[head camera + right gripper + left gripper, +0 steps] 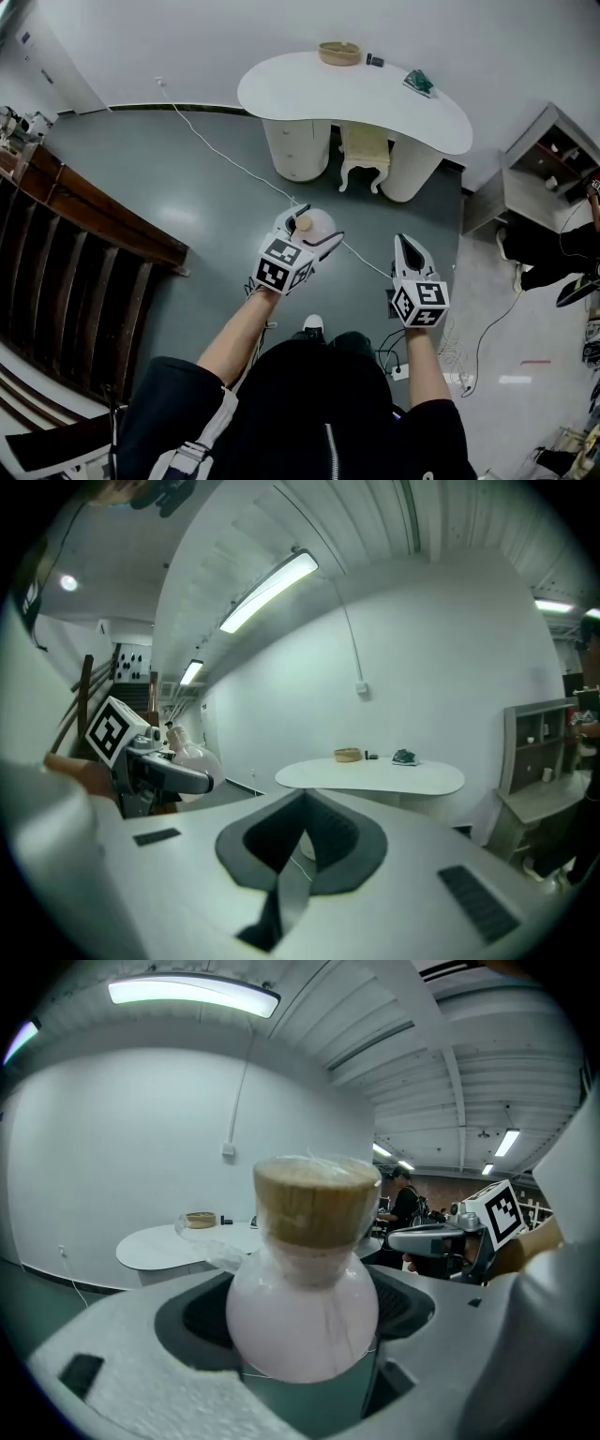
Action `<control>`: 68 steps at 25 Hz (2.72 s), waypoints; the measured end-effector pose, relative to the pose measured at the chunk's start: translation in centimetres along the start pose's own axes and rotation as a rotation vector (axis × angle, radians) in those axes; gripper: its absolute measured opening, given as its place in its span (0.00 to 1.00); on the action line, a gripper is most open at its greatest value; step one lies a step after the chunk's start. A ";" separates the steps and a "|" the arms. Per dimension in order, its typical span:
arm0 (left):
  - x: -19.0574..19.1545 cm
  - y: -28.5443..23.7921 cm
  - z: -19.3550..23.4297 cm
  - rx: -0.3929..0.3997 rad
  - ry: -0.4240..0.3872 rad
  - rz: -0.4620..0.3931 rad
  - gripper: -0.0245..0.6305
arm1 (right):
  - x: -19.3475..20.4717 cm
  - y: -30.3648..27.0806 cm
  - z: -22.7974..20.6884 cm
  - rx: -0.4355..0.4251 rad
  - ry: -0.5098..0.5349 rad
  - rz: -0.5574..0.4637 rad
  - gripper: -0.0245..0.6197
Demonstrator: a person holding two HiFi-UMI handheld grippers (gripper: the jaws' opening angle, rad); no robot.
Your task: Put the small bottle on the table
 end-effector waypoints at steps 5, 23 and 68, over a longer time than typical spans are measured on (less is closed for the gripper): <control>0.2 -2.8 2.9 0.016 0.011 0.014 0.65 | 0.2 -3.6 -1.2 0.007 0.007 0.003 0.04; -2.1 -21.0 13.5 -0.028 0.009 0.058 0.65 | 0.6 -23.1 -14.3 -0.041 -0.058 0.010 0.04; -5.1 -55.1 36.7 0.025 0.032 0.110 0.65 | 1.3 -57.1 -34.1 0.003 -0.074 0.087 0.04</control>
Point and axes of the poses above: the fingertips, and each gripper's own axes: y backward along the fingers, z to its left, x out of its underside, the point moved 9 cm from there along y, backward along the fingers, and after that the axes turned 15 degrees about -z, right-handed, at the moved point
